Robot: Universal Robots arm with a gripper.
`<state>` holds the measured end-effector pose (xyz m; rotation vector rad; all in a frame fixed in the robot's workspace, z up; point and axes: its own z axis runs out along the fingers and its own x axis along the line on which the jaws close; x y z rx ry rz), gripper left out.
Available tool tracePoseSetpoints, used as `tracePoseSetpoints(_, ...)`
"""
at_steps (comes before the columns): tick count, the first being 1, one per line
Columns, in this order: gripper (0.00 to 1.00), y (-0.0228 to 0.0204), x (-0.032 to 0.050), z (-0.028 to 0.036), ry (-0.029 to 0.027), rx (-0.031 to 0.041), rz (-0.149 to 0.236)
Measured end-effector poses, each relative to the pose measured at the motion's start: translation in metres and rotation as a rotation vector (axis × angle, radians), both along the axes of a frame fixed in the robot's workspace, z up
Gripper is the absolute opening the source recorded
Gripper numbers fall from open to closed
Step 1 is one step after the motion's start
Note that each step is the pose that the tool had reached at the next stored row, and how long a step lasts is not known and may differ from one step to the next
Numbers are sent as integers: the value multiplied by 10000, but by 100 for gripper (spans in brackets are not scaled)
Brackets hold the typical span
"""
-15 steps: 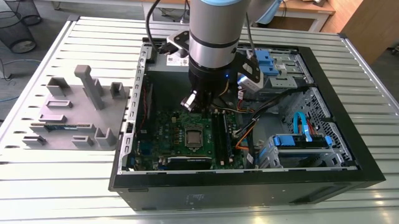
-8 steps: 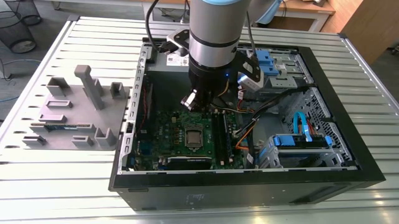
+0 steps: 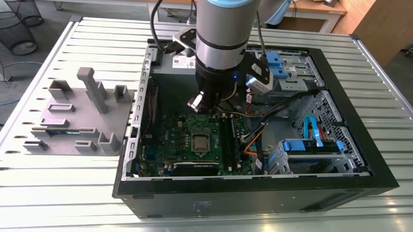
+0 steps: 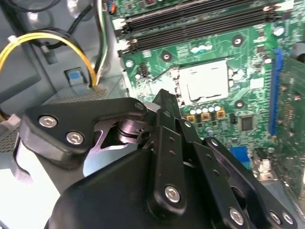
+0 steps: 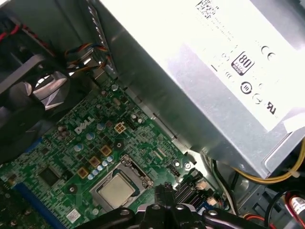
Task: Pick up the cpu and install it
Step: 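Install the first cpu locking lever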
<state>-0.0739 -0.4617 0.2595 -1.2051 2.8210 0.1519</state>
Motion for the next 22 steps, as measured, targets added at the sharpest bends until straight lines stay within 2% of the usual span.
tracePoseSetpoints(2,11,0,0,0,1,149,0)
tracePoseSetpoints(3,11,0,-1,1,1,190,-1)
tracePoseSetpoints(6,11,4,-2,0,1,278,0)
tracePoseSetpoints(9,11,12,-6,-2,-1,405,2)
tracePoseSetpoints(13,11,24,-11,-3,-1,514,2)
tracePoseSetpoints(14,11,25,-11,-3,0,580,1)
tracePoseSetpoints(17,11,27,-11,-3,0,840,0)
tracePoseSetpoints(20,11,27,-11,-3,0,981,0)
tracePoseSetpoints(22,11,28,-12,-6,-1,1029,-1)
